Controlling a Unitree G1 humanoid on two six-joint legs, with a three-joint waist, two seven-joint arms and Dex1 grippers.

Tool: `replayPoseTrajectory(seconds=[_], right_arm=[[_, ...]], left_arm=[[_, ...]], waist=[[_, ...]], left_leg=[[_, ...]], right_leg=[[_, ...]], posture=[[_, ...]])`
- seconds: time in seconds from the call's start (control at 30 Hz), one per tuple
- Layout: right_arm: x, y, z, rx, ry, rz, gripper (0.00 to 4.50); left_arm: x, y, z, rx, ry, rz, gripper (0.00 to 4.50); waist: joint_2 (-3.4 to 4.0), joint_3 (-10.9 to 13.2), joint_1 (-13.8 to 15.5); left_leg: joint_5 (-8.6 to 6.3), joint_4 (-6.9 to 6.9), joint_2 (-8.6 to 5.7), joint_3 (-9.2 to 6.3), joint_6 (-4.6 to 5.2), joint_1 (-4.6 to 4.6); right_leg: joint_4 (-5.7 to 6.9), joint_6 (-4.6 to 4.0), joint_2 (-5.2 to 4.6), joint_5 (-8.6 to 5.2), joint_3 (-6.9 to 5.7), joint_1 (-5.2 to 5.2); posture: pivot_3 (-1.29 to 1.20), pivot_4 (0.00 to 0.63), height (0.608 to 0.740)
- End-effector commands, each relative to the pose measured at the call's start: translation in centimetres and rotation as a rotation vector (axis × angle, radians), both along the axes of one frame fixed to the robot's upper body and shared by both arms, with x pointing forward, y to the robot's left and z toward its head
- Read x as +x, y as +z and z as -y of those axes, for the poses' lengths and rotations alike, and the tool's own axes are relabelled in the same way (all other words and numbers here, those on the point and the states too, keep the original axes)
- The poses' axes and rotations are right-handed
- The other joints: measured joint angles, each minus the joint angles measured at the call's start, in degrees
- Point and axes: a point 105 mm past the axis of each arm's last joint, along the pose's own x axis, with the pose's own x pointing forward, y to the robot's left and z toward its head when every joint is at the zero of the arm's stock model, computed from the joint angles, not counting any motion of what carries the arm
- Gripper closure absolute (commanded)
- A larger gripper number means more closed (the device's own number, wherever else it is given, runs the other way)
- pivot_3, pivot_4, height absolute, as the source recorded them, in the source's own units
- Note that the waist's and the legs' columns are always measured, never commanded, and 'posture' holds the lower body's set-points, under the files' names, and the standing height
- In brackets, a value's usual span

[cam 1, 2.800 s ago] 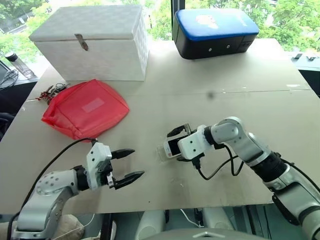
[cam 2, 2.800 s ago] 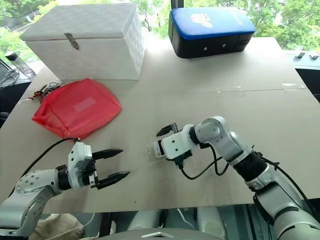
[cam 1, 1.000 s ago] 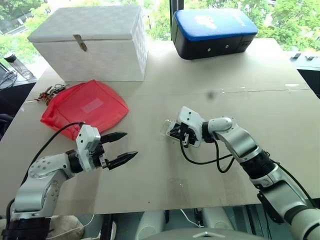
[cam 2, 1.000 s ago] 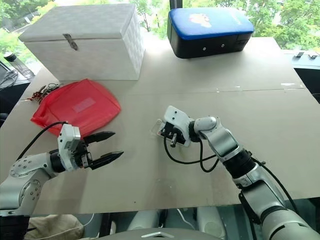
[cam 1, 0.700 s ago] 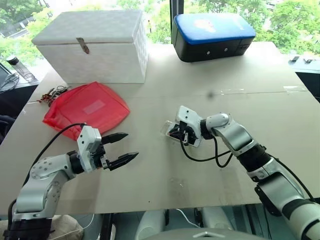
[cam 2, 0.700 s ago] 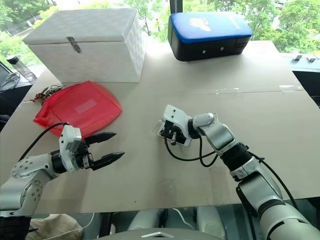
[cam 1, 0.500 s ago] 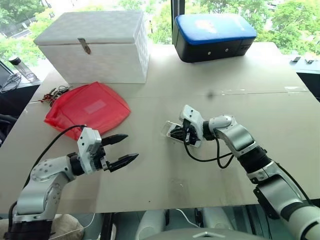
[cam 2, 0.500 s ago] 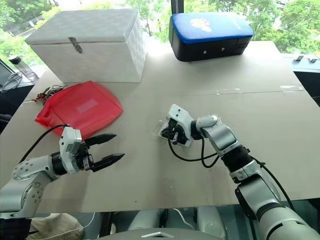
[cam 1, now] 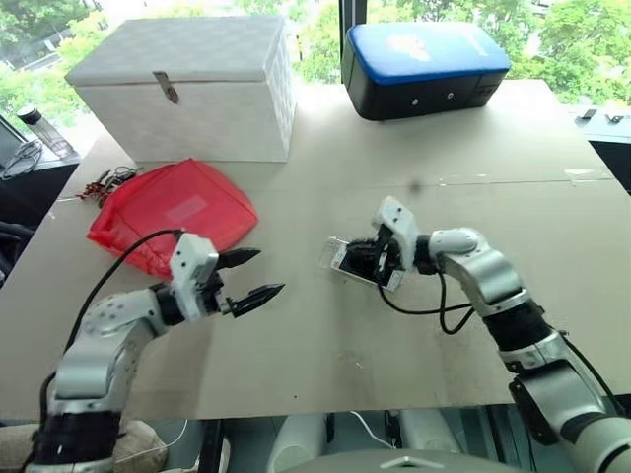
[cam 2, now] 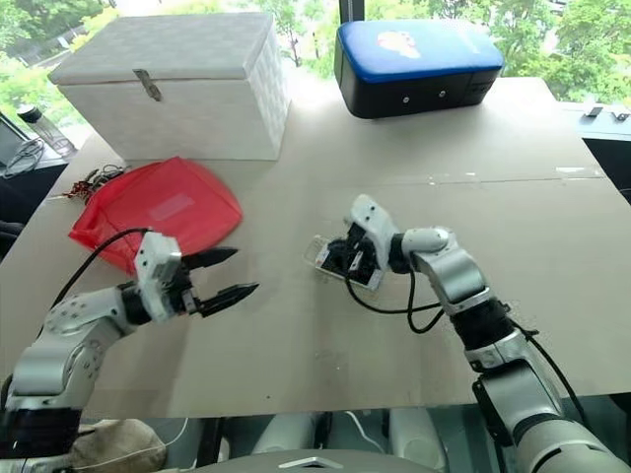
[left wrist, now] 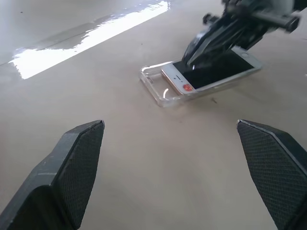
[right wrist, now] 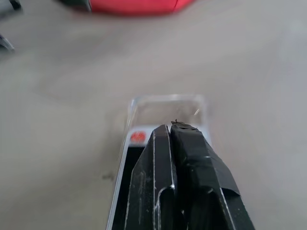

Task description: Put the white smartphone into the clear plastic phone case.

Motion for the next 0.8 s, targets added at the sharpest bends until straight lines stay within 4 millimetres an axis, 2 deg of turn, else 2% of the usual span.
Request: replayPoseTrajectory(seconds=[0.03, 0.07, 0.13, 0.3, 0.4, 0.43, 0.53, 0.6, 0.67, 0.8], right_arm=[[-1.8, 4.6, 0.3, 0.076, 0.025, 0.095, 4.41], [-2.1, 5.2, 0.7, 0.08, 0.005, 0.113, 4.41], [-2.5, 5.7, 1.6, 0.082, -0.049, 0.13, 4.5], [-4.3, 2.4, 5.2, -0.062, -0.223, 0.107, 4.5], [-5.4, 0.7, 7.3, -0.149, -0.316, 0.087, 4.5], [-5.6, 0.1, 7.8, -0.181, -0.343, 0.085, 4.5], [-5.9, -0.9, 8.7, -0.247, -0.395, 0.085, 4.5], [-6.1, -2.1, 9.1, -0.325, -0.431, 0.084, 4.5], [-6.2, -2.6, 8.9, -0.344, -0.443, 0.078, 4.5], [-6.4, -3.0, 7.3, -0.361, -0.382, 0.09, 4.5]], left_arm=[[1.6, 0.6, 0.6, 0.054, 0.008, 0.035, 0.0], [2.7, 0.5, 0.7, 0.082, 0.033, 0.044, 0.0], [4.1, 0.4, 1.3, 0.097, 0.027, 0.025, 0.52], [6.4, -0.6, 3.0, 0.159, -0.059, -0.056, 2.59], [7.5, -1.5, 3.5, 0.225, -0.084, -0.081, 4.1], [7.9, -1.7, 3.6, 0.24, -0.084, -0.084, 4.47], [8.6, -1.9, 4.1, 0.264, -0.098, -0.085, 4.47], [8.5, -2.1, 5.6, 0.282, -0.171, -0.097, 4.47], [8.0, -2.4, 6.6, 0.29, -0.235, -0.118, 4.47], [6.0, -2.9, 7.7, 0.293, -0.336, -0.152, 4.47]], waist=[[0.0, 0.0, -0.25], [0.02, 0.02, -0.13], [0.02, 0.01, 0.11], [-0.01, 0.01, 0.58], [0.01, 0.02, 0.03], [0.01, 0.02, -0.05], [0.0, 0.02, -0.28], [0.01, 0.02, -0.02], [0.0, 0.02, 0.16], [0.0, 0.02, -0.01]], left_leg=[[0.0, 0.02, 0.0, -0.01, 0.0, -0.1], [0.0, 0.0, 0.0, 0.0, 0.0, -0.1], [0.0, 0.01, -0.02, -0.04, 0.0, -0.14], [0.0, 0.16, -0.13, -0.23, 0.01, -0.29], [0.0, 0.3, -0.18, -0.18, 0.01, -0.65], [0.01, 0.33, -0.19, -0.19, 0.01, -0.69], [0.01, 0.34, -0.18, -0.19, 0.01, -0.67], [0.02, 0.36, -0.17, -0.19, 0.01, -0.66], [0.02, 0.39, -0.19, -0.26, 0.01, -0.68], [0.02, 0.44, -0.25, -0.26, 0.01, -0.71]], right_leg=[[0.0, 0.0, 0.0, 0.0, -0.02, -0.06], [-0.01, 0.0, 0.0, 0.0, -0.01, -0.08], [-0.03, 0.0, -0.02, 0.0, -0.07, -0.11], [-0.04, 0.0, -0.07, 0.0, -0.28, -0.08], [0.06, 0.01, -0.06, 0.0, -0.33, -0.41], [0.09, 0.01, -0.06, 0.0, -0.35, -0.45], [0.11, 0.01, -0.02, 0.0, -0.45, -0.43], [0.13, 0.01, -0.02, 0.0, -0.46, -0.43], [0.11, 0.01, -0.03, 0.0, -0.51, -0.36], [0.09, 0.02, -0.08, 0.0, -0.51, -0.36]], posture=[[0.0, 0.15, 0.74], [0.0, 0.15, 0.74], [0.0, 0.15, 0.74], [0.0, 0.15, 0.74], [0.0, 0.15, 0.74], [0.0, 0.15, 0.74], [0.0, 0.15, 0.74], [0.0, 0.15, 0.74], [0.0, 0.15, 0.74], [0.0, 0.15, 0.74]])
